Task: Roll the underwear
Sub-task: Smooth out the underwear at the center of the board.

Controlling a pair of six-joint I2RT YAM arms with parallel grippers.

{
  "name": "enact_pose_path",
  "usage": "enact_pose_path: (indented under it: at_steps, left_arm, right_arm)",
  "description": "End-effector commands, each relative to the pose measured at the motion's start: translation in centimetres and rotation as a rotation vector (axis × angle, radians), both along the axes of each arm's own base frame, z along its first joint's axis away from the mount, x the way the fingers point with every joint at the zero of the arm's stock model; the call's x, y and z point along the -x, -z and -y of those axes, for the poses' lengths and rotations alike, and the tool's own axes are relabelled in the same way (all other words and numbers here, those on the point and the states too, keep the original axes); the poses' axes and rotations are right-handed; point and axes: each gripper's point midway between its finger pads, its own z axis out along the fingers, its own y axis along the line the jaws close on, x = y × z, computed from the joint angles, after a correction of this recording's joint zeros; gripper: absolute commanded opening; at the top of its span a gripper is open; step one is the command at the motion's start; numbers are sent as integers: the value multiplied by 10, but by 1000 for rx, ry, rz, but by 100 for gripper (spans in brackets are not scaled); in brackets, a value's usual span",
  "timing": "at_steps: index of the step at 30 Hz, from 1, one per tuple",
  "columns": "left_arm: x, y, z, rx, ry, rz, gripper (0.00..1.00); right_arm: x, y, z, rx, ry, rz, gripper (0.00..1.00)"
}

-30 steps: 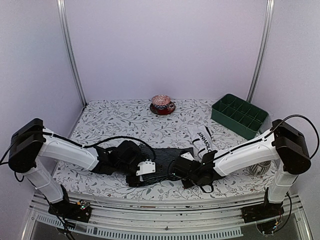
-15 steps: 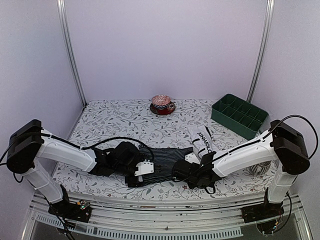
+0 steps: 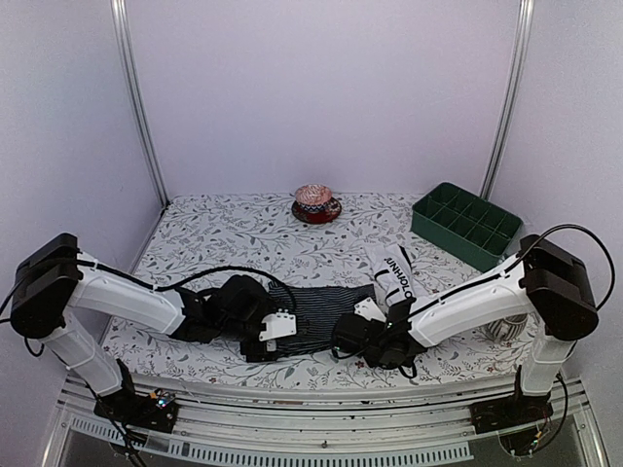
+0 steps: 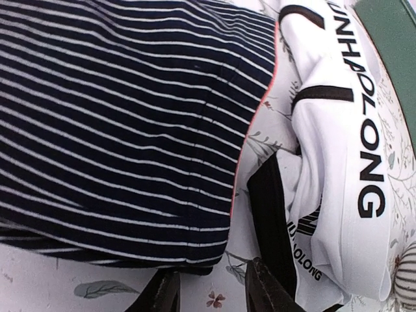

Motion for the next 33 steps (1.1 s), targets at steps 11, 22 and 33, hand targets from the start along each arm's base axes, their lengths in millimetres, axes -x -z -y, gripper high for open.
enact_pose_path:
  at_steps: [11,22,33]
  left_arm:
    - [-9,19,-47,-152,-46,38,90]
    - [30,-3,-46,-74,135,-99,82]
    - [33,-30,-28,42,180,-100,84]
  right_arm:
    - [59,-42,-50,-188,-338,-189,58]
    - [27,-86,-74,-280,-368,-72,51]
    - [1,-54,-76,-328,-403,-169,41]
